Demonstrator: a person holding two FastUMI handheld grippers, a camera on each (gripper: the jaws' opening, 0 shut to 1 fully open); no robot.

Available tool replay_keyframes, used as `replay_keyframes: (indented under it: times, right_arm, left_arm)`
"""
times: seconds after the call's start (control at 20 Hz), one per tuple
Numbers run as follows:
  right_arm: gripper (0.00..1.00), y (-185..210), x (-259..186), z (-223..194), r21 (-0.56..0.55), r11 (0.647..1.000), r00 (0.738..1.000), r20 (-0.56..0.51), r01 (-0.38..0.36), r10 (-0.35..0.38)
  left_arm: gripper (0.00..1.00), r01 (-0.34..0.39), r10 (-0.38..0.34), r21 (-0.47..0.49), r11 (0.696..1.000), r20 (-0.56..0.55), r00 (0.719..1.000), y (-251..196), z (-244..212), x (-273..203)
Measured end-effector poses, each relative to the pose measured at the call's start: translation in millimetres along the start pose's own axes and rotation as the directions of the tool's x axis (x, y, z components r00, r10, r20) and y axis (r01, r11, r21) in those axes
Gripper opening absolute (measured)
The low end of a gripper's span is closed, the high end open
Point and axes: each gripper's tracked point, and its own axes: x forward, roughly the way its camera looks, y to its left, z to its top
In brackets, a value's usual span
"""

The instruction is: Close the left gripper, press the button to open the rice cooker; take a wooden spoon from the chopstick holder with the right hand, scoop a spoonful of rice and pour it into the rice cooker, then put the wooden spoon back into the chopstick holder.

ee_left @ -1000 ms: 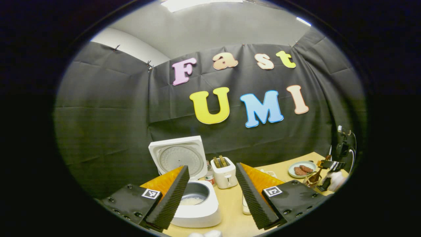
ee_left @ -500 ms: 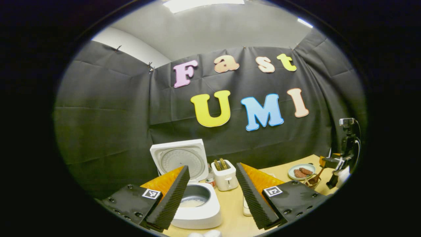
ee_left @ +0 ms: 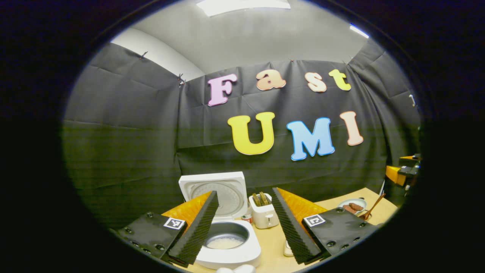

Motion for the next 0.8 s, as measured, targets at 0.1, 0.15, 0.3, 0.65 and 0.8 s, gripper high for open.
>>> replay_keyframes:
  times: [0.1, 0.15, 0.3, 0.65, 0.8]
  right_arm:
    - [0.96, 13, -18, 13, 0.002, 1.0, 1.0, -0.015, -0.021, 0.021]
    - [0.96, 22, -26, 21, -0.01, 0.999, 0.999, -0.011, -0.04, 0.04]
    - [0.97, 39, -45, 32, -0.07, 0.995, 0.998, -0.01, -0.067, 0.066]
    - [0.96, 74, -57, 19, -0.054, 0.989, 0.986, -0.096, -0.141, 0.135]
    - [0.97, 82, -59, 9, -0.052, 0.986, 0.979, -0.134, -0.161, 0.153]
  left_arm:
    - [1.0, -0.011, 0.011, -0.013, 1.0, 0.001, 1.0, 9, 13, 20]
    - [1.0, -0.008, 0.008, -0.025, 1.0, -0.007, 1.0, 12, 19, 31]
    - [1.0, -0.022, 0.019, -0.069, 0.997, -0.052, 0.998, 30, 33, 80]
    - [0.96, -0.078, 0.057, -0.12, 0.99, -0.167, 0.984, 79, 44, 214]
    - [0.96, -0.124, 0.087, -0.121, 0.985, -0.268, 0.959, 100, 18, 265]
